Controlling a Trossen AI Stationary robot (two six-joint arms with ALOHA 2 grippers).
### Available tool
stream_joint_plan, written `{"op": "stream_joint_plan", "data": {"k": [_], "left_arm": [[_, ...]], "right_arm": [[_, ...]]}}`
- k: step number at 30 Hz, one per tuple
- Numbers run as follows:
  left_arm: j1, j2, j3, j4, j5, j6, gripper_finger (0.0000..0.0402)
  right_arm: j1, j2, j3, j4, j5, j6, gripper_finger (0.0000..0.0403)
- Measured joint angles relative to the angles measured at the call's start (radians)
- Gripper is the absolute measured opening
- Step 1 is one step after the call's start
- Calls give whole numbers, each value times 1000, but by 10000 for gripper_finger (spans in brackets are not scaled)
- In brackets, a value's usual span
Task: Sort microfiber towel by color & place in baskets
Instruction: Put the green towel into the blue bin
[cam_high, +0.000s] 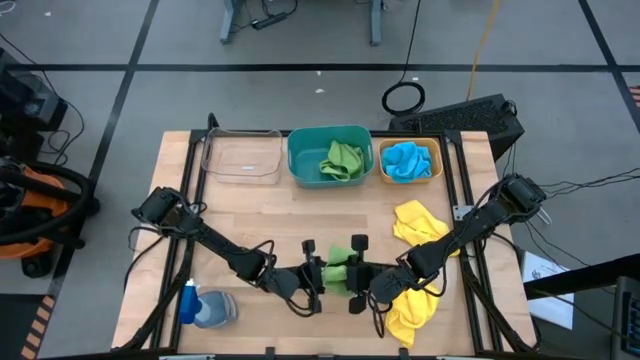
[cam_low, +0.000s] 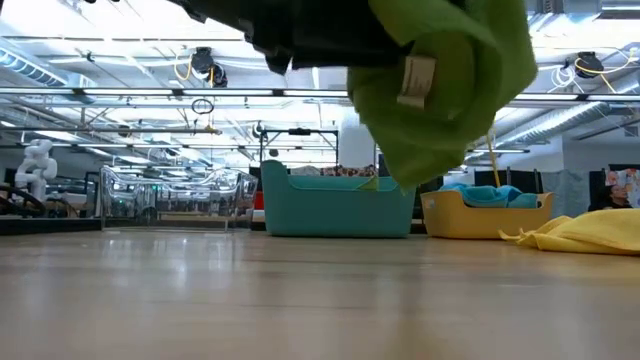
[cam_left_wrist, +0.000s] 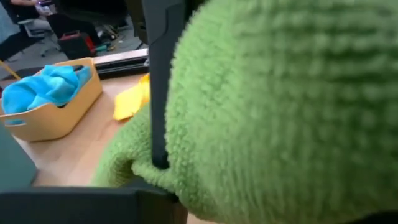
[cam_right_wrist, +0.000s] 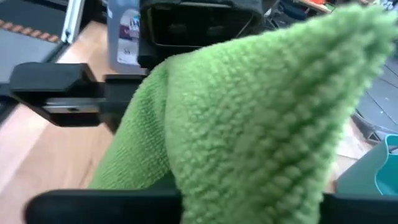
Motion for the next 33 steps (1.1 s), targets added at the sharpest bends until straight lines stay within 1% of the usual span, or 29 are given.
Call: {"op": "stream_joint_plan", "data": {"k": [2,5,6,7,10,13,16,20,25,33], "left_arm": [[-3,-6,0,7,1,6,105],[-14,-15,0,5,11,34,35],[-15,-15,0,7,13,34,19],[-15,-15,0,12,18,31,13],[-16,-19,2,12,20,32,15],[-17,-24,2,2,15,27,9],[-21,-47,3,22,-2,1,5],[-19,-81,4,5,-41,-26,6],[-25,-113,3,-11,-39,-28,6],[-25,-117,3,-9,-51,-30,6]], "right_arm": [[9,-2,2,1,3,16,90],[24,-6,2,-9,5,49,135],[28,-10,2,-18,4,63,150],[32,-14,2,-27,11,76,165],[38,-32,2,-73,23,113,209],[48,-44,1,-140,17,127,247],[55,-42,-4,-188,-7,133,279],[51,-44,-3,-230,-1,190,311],[53,-43,-2,-231,-1,213,331],[53,-43,-2,-172,7,152,334]]}}
